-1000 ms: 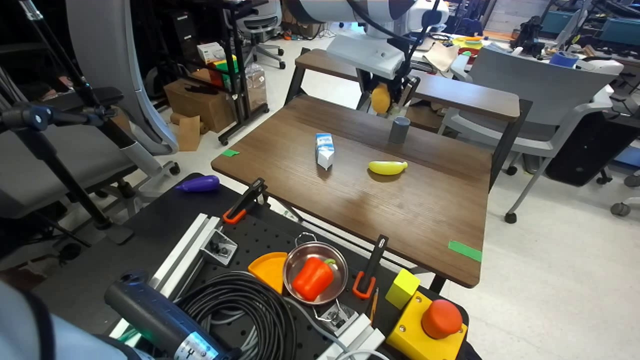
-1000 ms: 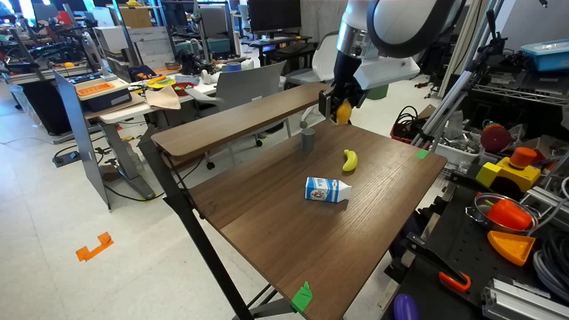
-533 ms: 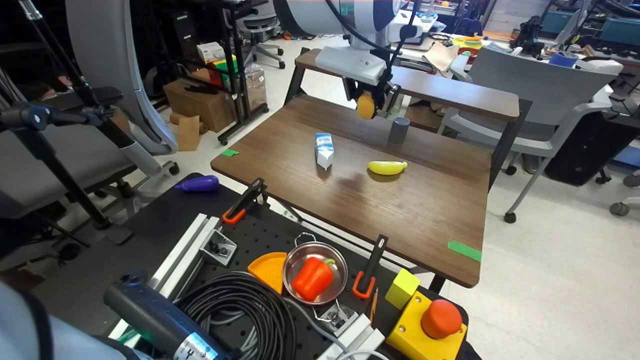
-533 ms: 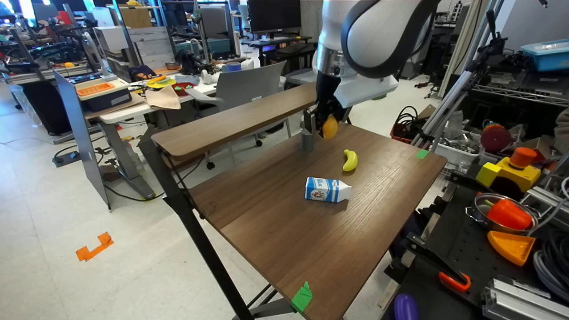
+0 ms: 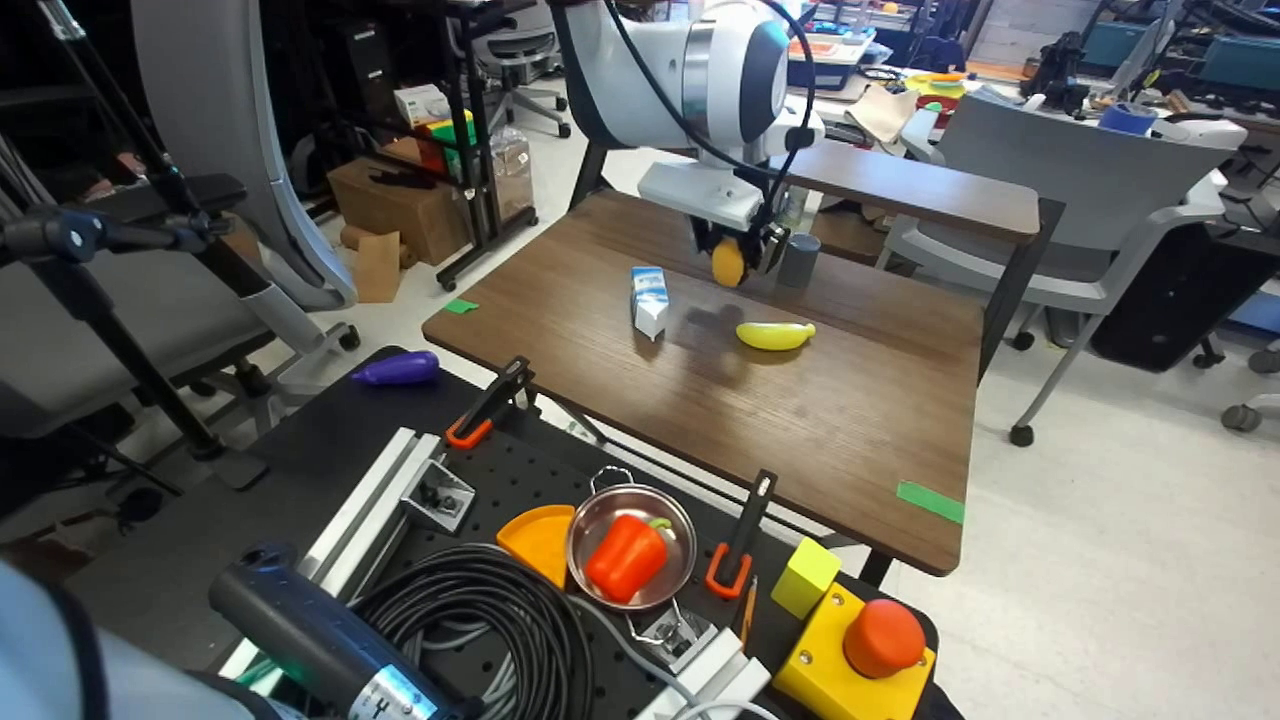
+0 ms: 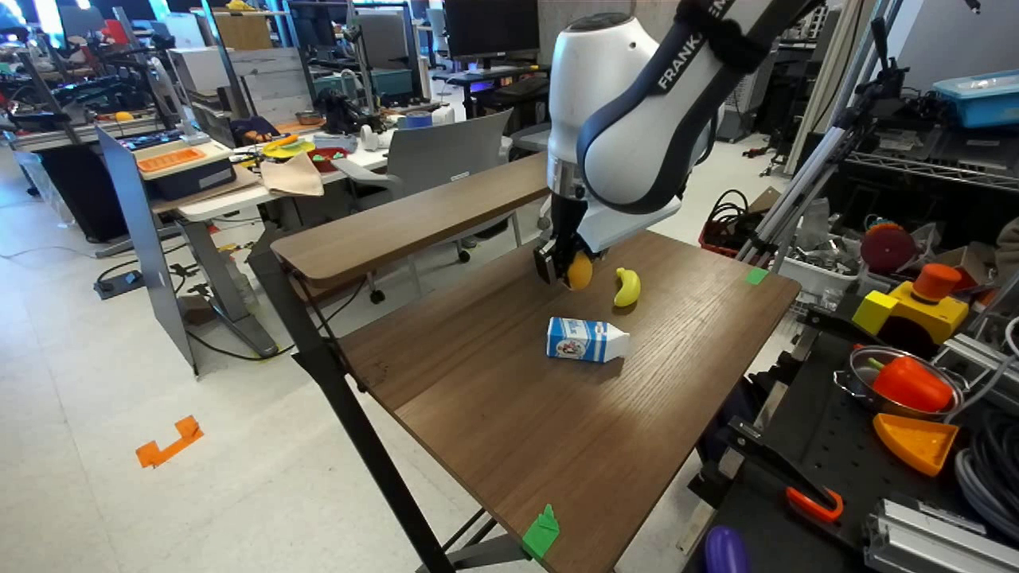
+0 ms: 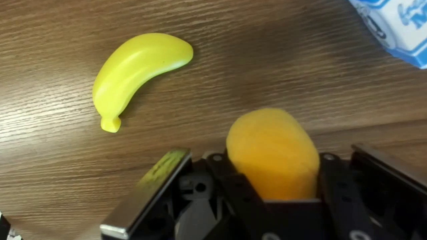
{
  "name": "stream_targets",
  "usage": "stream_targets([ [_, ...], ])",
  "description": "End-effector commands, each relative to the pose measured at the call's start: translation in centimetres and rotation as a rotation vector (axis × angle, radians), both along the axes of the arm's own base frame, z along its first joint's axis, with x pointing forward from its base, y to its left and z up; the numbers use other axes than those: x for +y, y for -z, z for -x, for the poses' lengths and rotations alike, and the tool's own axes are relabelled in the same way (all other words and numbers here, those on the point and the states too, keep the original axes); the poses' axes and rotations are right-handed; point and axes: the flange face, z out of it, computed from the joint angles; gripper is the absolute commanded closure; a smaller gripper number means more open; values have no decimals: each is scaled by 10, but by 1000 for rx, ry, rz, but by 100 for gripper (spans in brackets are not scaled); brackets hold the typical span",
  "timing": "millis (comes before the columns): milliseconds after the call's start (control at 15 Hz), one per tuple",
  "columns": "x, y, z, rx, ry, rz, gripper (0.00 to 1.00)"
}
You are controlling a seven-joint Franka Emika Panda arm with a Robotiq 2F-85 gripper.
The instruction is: Move the orange plush toy
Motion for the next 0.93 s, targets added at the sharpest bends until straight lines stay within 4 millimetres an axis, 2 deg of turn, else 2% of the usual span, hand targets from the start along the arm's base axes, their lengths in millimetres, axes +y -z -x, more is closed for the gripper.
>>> stream_targets([
  [0, 0, 18, -14, 5, 1, 20, 94],
  [400, -2, 35, -19, 16, 1, 30, 94],
  [467, -3, 35, -19, 19, 6, 37, 52],
  [600, -3, 32, -18, 19, 8, 33, 45],
  [867, -4, 23, -14, 22, 13, 33, 16],
])
